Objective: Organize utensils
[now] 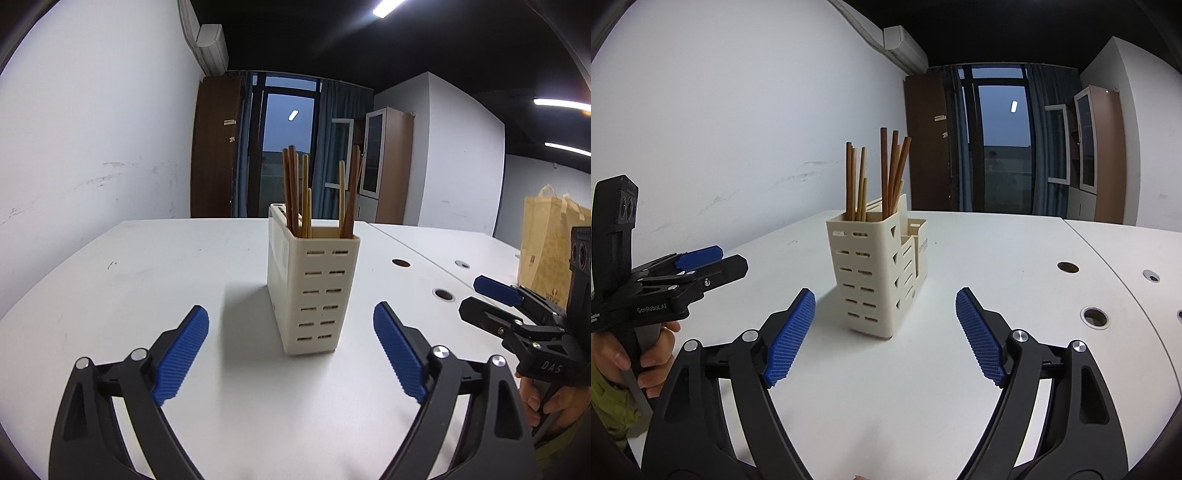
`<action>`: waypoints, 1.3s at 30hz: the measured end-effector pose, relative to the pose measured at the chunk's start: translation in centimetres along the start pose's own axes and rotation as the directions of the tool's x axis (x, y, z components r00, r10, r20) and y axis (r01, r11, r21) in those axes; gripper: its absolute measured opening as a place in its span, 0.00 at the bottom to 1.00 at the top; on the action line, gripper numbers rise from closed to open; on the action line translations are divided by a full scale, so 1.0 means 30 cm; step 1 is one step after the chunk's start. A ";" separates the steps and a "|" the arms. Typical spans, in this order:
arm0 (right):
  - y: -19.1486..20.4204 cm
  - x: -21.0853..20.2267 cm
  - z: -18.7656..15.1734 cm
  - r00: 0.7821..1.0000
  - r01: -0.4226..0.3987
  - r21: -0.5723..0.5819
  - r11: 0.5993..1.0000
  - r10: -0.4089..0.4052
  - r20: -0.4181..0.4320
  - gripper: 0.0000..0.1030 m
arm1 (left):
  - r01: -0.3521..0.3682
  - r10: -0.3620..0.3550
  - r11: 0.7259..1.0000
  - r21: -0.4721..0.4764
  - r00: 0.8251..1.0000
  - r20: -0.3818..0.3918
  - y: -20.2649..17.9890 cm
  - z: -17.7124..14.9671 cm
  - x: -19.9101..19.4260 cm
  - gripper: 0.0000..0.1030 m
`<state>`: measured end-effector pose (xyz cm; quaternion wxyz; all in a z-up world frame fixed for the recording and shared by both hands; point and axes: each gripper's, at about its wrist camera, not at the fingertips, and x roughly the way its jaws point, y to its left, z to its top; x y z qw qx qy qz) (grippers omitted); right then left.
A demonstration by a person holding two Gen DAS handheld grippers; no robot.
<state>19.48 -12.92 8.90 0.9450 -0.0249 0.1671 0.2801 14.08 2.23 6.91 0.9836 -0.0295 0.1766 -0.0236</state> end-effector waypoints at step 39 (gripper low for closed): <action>0.024 -0.006 -0.026 0.999 -0.028 -0.018 0.999 0.027 -0.029 0.92 | -0.038 0.040 0.998 0.059 0.999 -0.025 -0.041 -0.050 -0.044 0.95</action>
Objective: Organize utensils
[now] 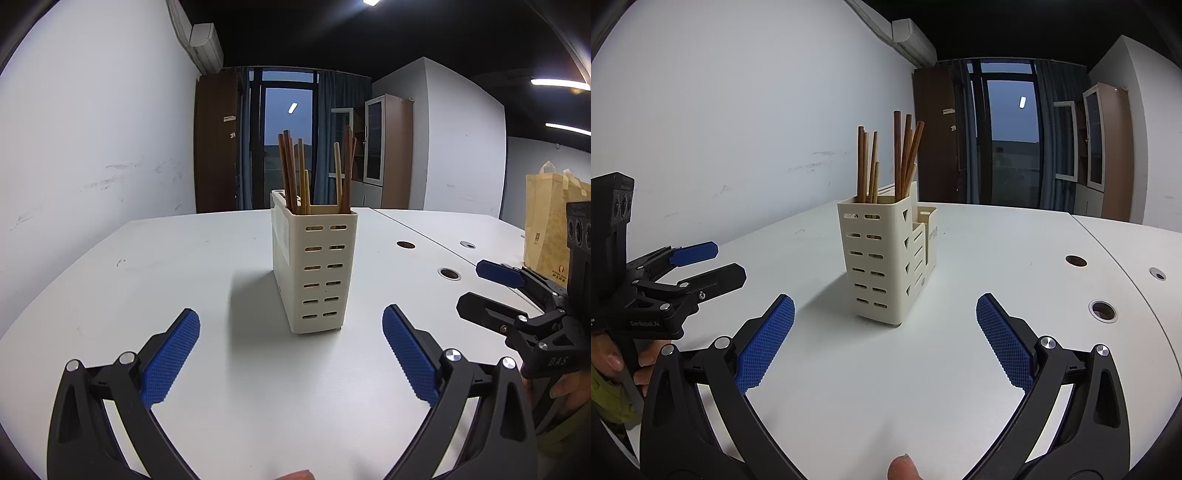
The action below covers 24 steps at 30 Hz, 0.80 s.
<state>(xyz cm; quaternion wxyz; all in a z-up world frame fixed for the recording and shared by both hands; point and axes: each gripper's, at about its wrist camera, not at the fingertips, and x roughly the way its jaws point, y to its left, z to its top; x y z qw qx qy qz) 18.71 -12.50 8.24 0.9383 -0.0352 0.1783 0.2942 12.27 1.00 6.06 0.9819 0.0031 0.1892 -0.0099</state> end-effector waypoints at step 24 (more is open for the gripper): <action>0.012 0.008 -0.008 1.000 -0.002 -0.016 1.000 0.002 -0.017 0.92 | 0.028 -0.029 0.999 -0.031 0.999 -0.033 -0.002 -0.006 0.009 0.95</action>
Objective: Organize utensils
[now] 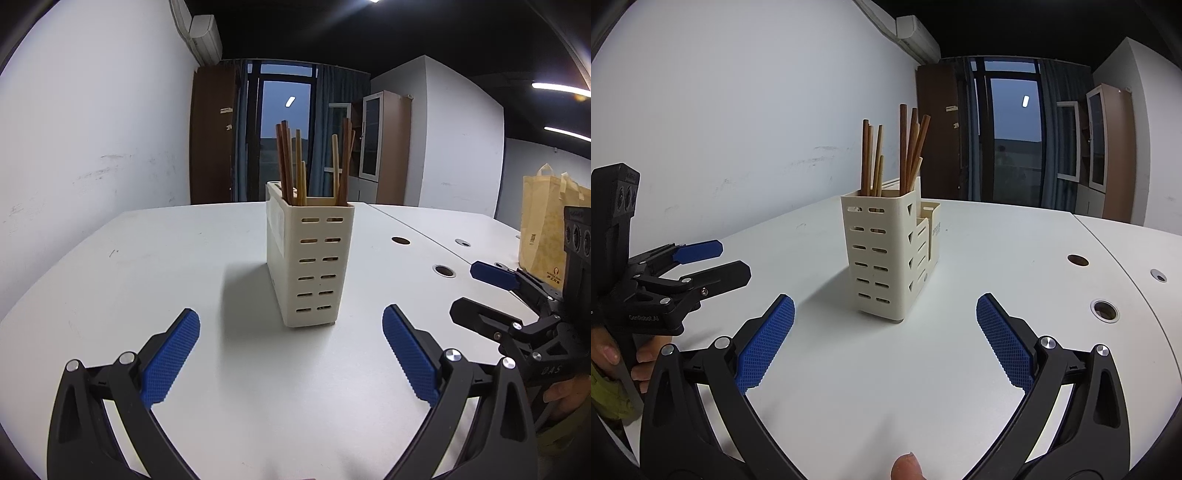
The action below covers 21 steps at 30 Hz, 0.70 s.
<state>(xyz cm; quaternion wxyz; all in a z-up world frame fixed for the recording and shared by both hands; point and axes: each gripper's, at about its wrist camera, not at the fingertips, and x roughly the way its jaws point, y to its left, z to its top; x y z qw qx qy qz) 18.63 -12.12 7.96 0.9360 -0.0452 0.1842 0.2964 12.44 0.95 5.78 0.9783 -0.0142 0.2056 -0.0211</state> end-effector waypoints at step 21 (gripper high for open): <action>0.011 0.001 -0.001 1.000 -0.004 -0.007 1.000 0.004 -0.007 0.92 | -0.021 0.020 0.999 0.045 1.000 0.014 -0.034 -0.011 0.003 0.95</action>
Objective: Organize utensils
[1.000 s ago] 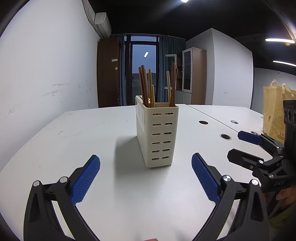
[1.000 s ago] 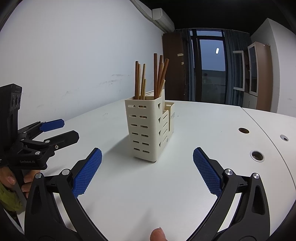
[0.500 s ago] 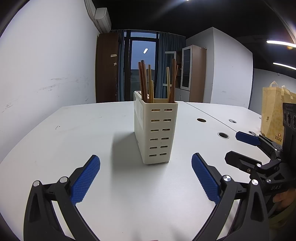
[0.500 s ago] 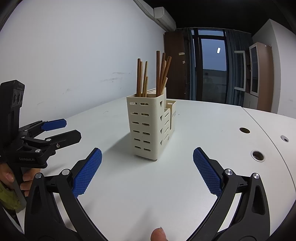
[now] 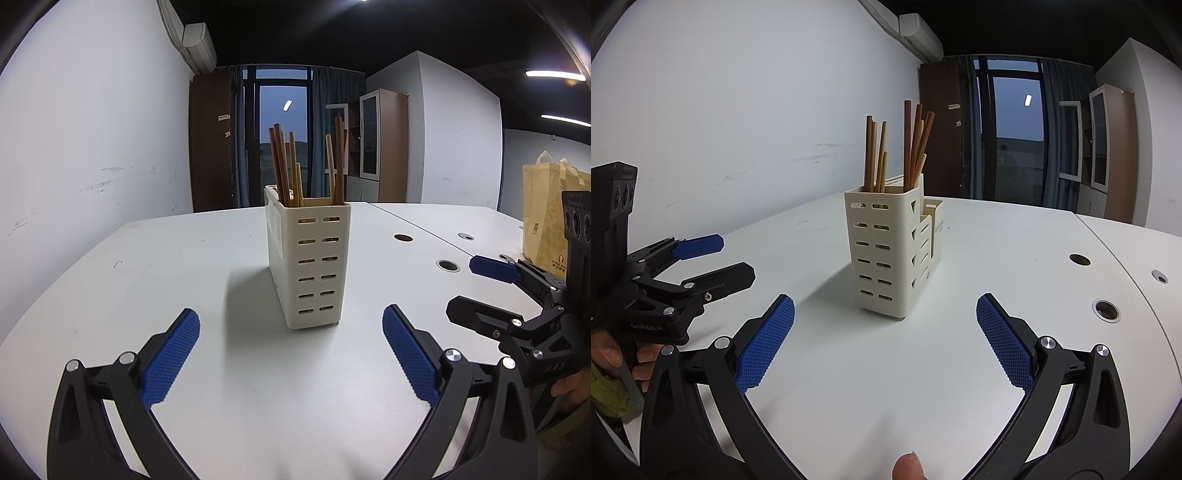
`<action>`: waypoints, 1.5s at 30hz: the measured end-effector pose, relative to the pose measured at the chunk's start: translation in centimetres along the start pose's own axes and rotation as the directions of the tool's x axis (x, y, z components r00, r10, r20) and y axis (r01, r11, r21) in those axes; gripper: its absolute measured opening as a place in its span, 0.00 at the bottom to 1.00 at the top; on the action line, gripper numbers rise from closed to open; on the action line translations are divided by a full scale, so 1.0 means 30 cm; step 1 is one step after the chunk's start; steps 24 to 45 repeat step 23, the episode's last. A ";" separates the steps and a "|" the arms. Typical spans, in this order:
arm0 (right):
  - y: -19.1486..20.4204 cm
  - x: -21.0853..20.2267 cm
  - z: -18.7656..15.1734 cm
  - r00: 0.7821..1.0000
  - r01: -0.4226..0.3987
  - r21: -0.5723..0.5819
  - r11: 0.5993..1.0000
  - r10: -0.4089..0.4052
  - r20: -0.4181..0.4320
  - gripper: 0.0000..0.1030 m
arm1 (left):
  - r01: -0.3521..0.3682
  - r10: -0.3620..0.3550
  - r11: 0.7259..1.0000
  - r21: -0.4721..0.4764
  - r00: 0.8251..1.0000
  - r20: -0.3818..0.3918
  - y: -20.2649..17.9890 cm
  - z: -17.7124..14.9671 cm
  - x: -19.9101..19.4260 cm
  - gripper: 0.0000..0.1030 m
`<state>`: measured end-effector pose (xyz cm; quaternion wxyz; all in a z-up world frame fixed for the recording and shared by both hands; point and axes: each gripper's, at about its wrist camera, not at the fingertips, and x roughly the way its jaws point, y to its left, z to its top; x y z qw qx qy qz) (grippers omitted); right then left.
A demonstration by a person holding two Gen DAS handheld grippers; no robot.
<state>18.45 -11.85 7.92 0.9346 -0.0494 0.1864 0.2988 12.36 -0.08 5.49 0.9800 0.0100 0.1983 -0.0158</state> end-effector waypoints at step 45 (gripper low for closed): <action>-0.001 -0.001 -0.004 1.000 -0.002 -0.001 1.000 0.002 -0.002 0.92 | -0.041 0.041 0.999 -0.001 0.999 -0.015 -0.006 -0.005 0.014 0.95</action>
